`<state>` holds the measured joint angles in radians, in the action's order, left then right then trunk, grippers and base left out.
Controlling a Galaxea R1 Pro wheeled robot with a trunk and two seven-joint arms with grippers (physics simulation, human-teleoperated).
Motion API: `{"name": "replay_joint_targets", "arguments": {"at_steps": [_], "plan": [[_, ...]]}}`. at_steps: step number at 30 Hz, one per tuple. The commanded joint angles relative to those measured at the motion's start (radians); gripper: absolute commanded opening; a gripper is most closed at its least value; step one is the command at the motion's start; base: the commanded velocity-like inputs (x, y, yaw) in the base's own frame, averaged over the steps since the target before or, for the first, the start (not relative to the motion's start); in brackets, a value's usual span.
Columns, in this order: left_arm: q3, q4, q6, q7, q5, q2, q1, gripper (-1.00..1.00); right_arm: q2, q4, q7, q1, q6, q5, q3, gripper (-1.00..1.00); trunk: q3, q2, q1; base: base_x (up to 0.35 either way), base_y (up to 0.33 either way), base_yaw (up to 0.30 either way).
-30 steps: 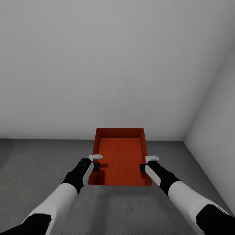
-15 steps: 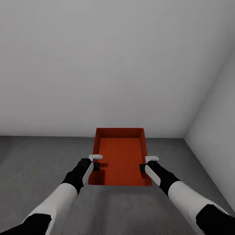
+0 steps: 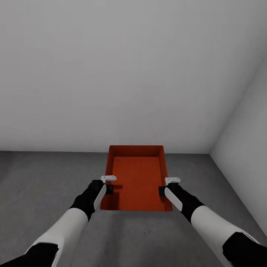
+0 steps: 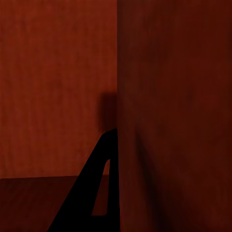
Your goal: Move the two storage containers from the living room to the garage. In the garage, place one container on the floor and stack the other container on top of it (either order is fine).
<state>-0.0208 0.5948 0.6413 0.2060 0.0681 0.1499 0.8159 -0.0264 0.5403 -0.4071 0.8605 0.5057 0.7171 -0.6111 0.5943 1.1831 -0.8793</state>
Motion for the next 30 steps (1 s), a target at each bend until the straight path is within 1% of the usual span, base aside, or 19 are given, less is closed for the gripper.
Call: {"name": "replay_joint_targets", "arguments": {"at_steps": [1, 30], "plan": [[-0.001, 0.000, 0.006, 0.010, 0.001, -0.001, 0.000, -1.00, -0.056, 0.003, -0.021, 0.002, -0.023, -0.047, 0.050, -1.00, 0.006, 0.008, -0.004, 0.000, 0.000, 0.000], [-0.001, 0.000, 0.006, 0.010, 0.001, -0.001, 0.000, -1.00, -0.056, 0.003, -0.021, 0.002, -0.023, -0.047, 0.050, -1.00, 0.144, 0.211, -0.115, 0.000, 0.000, 0.000]]}}
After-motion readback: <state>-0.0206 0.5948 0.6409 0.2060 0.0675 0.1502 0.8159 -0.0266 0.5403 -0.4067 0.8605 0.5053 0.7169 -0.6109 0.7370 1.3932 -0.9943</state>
